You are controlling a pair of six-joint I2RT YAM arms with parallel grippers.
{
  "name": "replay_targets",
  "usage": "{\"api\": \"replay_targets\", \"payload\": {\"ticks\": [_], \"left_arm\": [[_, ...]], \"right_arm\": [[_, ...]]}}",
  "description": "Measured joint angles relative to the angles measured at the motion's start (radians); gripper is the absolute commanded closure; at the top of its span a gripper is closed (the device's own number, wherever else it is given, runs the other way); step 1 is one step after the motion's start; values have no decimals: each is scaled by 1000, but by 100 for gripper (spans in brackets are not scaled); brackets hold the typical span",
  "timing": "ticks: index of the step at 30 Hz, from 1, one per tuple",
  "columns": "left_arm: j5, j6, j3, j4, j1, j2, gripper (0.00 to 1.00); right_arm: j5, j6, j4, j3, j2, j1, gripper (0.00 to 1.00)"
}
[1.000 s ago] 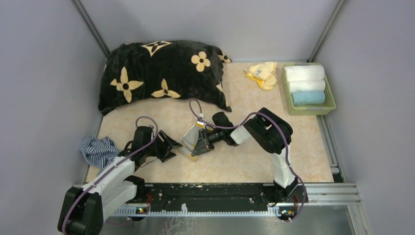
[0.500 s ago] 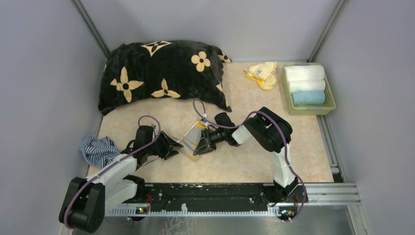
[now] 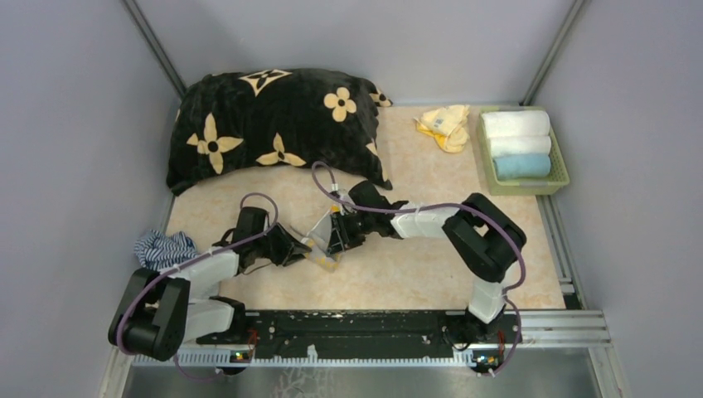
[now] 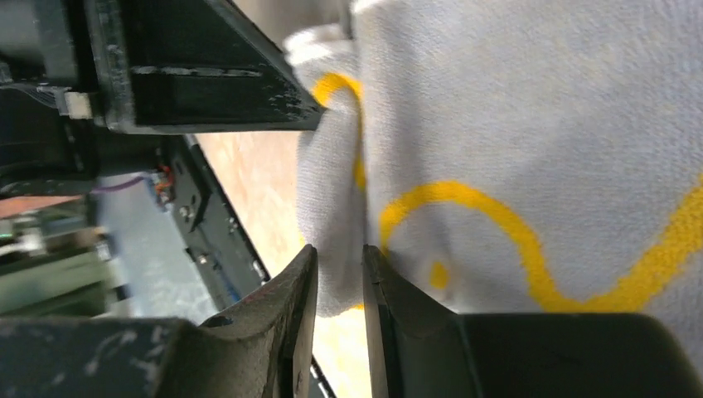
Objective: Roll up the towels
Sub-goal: Roll the towel at the center of the board.
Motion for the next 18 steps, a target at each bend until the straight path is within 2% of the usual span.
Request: {"api": "replay_targets", "payload": {"ticks": [4, 9, 14, 18], "left_arm": [[-1, -2, 13, -9, 0, 15, 66], [0, -4, 23, -15, 0, 28, 66], [2, -10, 31, -16, 0, 40, 65], [3, -11, 34, -16, 0, 45, 65]], "right_arm": [[225, -135, -142, 44, -103, 104, 61], [513, -285, -264, 81, -183, 258, 60], [740, -431, -319, 146, -179, 412, 61], [819, -483, -330, 179, -129, 461, 62]]}}
